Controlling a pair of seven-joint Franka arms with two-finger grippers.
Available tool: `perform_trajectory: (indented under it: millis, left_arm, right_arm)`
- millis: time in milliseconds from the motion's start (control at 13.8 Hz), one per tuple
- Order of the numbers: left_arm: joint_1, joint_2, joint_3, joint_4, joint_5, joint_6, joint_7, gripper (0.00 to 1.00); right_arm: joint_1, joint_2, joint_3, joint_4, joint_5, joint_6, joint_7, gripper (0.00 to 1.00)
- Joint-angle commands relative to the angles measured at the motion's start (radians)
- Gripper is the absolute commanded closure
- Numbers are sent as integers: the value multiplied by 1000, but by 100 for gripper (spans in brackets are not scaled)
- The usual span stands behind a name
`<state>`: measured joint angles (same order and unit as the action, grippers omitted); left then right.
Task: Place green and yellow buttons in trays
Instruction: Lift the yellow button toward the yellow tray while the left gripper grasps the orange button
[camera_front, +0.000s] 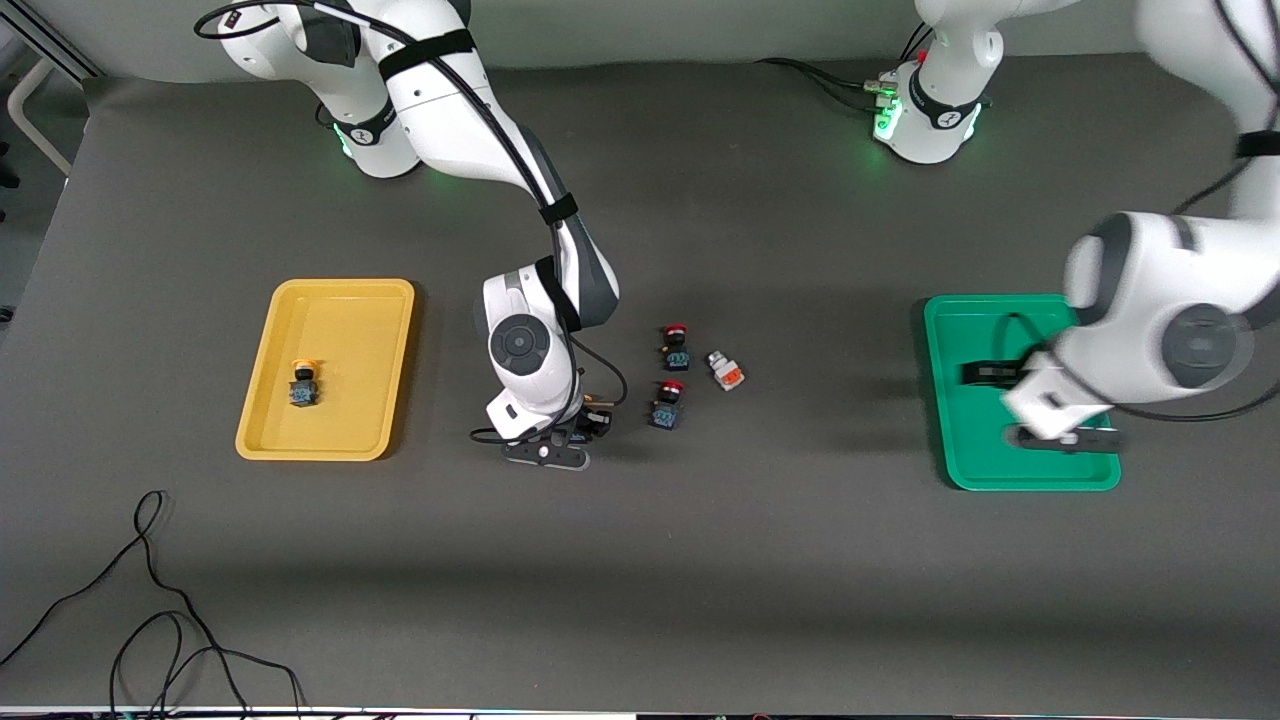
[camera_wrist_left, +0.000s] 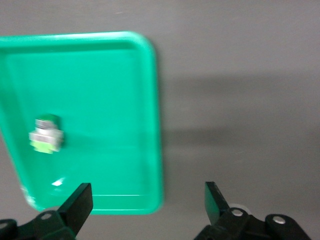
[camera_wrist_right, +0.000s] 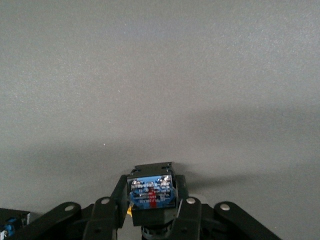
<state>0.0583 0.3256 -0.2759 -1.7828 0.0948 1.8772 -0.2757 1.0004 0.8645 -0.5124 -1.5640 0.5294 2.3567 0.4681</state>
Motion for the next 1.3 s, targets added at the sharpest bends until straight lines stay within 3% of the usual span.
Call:
perform_trajectory:
  millis: [0,217,507,652,941,1231]
  left_arm:
    - [-138,142,17,144,-33,-18,-282,1]
    - [-251,271,17,268,-84,-1,-472,1]
    - [-360,380,17,275,-113,218,-680,1]
    - [-399,418,17,266,-112,293,-733,1]
    - [-433,421,18,209,-103,281,-810,3]
    - [-430,385,21,99,-69,284,-815,2]
  right_arm:
    - [-15,-42,-2,21,18,-34,-5,74]
    - [-22,-128,-32,64,4,-216,-5,74]
    - [-25,-168,-129,180,3,-468,-40,74]
    - [-25,-180,-196,180,3,-533,-179,74]
    - [-20,-274,-363,-12,3,-599,-608,74]
    - [-20,-295,-544,-221,11,-524,-958,74]
